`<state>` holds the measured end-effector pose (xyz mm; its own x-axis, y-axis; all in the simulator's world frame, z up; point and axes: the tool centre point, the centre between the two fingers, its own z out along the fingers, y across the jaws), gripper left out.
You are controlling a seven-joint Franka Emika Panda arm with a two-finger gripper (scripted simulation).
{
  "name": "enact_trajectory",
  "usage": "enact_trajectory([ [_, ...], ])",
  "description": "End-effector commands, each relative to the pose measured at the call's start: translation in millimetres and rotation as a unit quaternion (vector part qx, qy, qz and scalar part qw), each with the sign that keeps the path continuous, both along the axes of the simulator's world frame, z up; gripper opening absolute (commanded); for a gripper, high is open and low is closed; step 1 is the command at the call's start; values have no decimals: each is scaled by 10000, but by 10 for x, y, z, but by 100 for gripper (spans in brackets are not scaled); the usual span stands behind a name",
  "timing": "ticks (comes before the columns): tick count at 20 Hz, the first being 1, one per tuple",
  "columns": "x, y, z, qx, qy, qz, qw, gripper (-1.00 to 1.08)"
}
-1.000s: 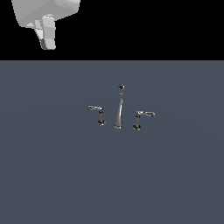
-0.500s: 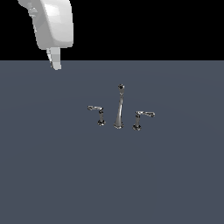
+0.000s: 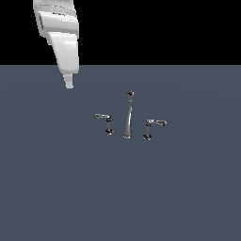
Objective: Turn on the faucet by rotating a designated handle.
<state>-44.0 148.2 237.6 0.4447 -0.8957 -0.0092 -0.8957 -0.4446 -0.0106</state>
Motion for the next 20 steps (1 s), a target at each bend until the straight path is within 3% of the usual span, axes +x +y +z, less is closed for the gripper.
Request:
enact_trajectory([
  [1,118,-5,-109,-4,0,-247,9997,-100],
  [11,642,-114,-599,-35,15,-1353,9908,-100],
  [20,1165,-364,-1110,-64,29,-2518,9678,-100],
])
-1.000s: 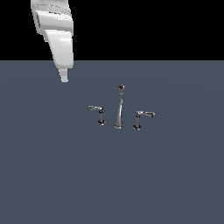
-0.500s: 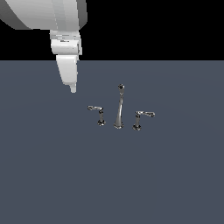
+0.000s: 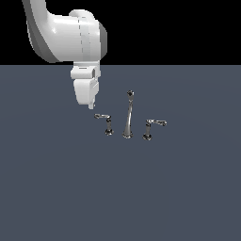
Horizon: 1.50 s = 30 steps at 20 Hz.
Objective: Turn on the faucet by rotating a designated handle.
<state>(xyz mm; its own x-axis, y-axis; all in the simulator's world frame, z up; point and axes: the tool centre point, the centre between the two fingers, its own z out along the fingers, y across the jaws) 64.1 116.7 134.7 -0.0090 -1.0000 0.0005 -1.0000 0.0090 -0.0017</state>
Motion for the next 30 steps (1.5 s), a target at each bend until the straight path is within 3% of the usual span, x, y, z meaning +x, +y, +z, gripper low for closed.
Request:
enact_trajectory([
  [1,131,-80,-129,-10,-2,-311,9995,-100],
  [8,378,-269,-386,-10,4,-938,9956,-100],
  [15,474,-358,-487,0,7,-1200,9928,-100],
  [21,476,-364,-487,2,8,-1208,9927,-100],
  [30,226,-159,-488,2,8,-1208,9927,-100],
])
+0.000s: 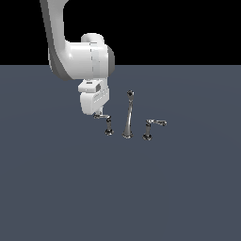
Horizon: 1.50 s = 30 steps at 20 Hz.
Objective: Turn on the faucet by rotating a designated handle.
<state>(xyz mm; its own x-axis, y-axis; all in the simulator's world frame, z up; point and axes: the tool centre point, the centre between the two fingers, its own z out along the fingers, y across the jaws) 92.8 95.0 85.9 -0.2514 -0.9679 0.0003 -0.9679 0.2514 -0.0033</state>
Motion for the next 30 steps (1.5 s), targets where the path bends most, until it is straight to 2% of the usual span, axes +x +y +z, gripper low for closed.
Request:
enact_trajectory([
  [1,-89,83,0,4,16,15,10000,-100],
  [4,-148,132,0,4,16,15,10000,-100],
  [5,-73,55,0,4,-32,12,10000,-100],
  [23,-628,98,2,5,11,12,10000,-100],
  [25,-590,131,-3,18,-2,157,9999,-100],
  [30,-715,-13,-2,14,4,107,9999,-100],
])
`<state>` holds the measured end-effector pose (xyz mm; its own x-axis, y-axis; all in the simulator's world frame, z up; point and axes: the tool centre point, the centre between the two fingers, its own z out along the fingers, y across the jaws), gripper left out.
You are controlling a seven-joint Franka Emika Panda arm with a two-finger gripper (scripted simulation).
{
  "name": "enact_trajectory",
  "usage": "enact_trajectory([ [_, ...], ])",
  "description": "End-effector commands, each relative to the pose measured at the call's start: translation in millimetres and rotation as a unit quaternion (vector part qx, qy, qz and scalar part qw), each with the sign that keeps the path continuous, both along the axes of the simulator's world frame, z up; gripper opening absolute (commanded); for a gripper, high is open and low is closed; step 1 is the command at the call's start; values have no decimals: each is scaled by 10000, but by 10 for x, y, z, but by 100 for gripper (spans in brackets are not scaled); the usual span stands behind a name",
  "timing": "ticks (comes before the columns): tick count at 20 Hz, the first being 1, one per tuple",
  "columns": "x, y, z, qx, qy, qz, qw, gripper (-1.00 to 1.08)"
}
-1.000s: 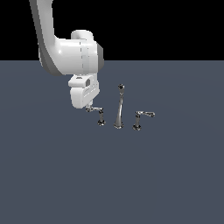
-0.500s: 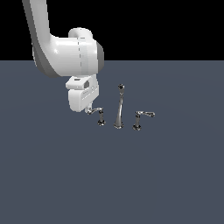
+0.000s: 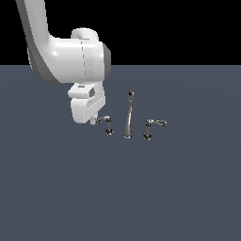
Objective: Turn on the faucet by rotating a designated handle.
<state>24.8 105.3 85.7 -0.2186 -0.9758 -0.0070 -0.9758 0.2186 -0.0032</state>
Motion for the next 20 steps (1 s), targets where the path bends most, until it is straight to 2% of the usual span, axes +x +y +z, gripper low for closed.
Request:
enact_trajectory([
  [1,-60,-145,0,-23,13,-72,10000,-100],
  [9,-244,-352,2,-29,22,-144,9999,-100],
  [10,-233,-128,0,19,10,19,10000,-100],
  [19,-204,-818,2,-27,23,-146,9999,-100],
  [20,-204,-818,2,-27,23,-146,9999,-100],
])
